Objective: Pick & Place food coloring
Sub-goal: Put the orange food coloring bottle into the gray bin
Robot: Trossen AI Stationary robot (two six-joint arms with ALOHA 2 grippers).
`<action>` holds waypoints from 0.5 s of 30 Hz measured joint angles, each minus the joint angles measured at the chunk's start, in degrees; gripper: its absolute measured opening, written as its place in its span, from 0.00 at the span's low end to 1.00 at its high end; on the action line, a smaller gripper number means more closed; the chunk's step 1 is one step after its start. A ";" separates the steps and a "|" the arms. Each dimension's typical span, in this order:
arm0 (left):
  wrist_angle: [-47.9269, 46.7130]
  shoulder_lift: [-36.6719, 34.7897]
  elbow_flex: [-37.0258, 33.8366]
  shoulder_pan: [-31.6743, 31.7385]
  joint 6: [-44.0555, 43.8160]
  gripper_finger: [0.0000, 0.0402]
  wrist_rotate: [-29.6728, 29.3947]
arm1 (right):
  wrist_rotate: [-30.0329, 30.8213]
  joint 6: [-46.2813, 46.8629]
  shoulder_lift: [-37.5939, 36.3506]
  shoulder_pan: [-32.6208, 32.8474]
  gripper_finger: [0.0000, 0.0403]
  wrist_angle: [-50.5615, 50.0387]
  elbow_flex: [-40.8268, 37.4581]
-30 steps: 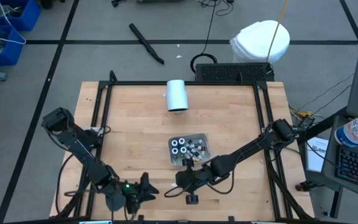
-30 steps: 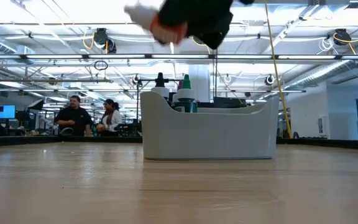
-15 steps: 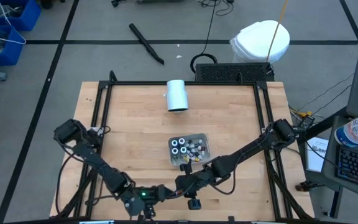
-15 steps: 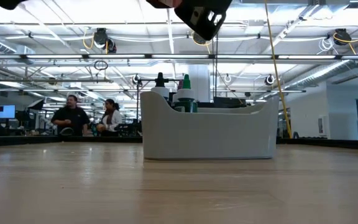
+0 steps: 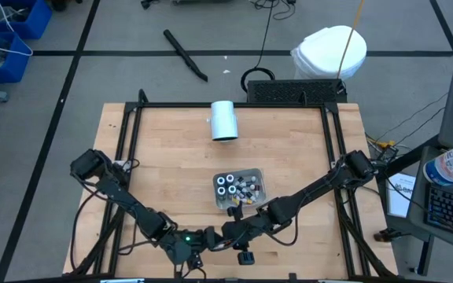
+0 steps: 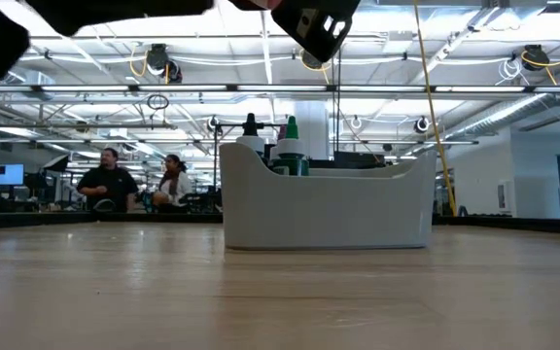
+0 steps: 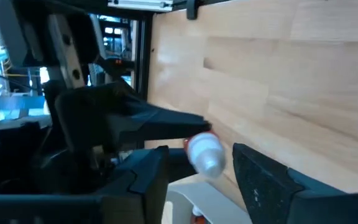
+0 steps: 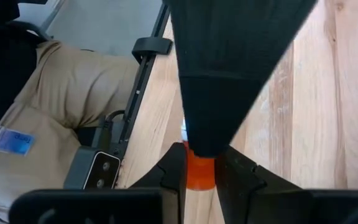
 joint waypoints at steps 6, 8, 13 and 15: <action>-0.34 0.00 0.00 0.65 -0.71 0.37 0.30 | 0.02 0.01 0.00 0.00 0.13 0.29 0.00; -0.37 0.00 0.00 0.69 -0.80 0.34 0.28 | 0.05 -0.05 0.03 0.00 0.13 0.22 0.00; -0.57 0.00 0.00 1.18 -1.51 0.29 0.78 | 0.11 -0.18 0.07 0.00 0.13 0.23 0.00; -0.83 0.00 0.00 1.32 -1.71 0.27 1.72 | -0.02 -0.18 0.07 0.00 0.13 0.26 0.00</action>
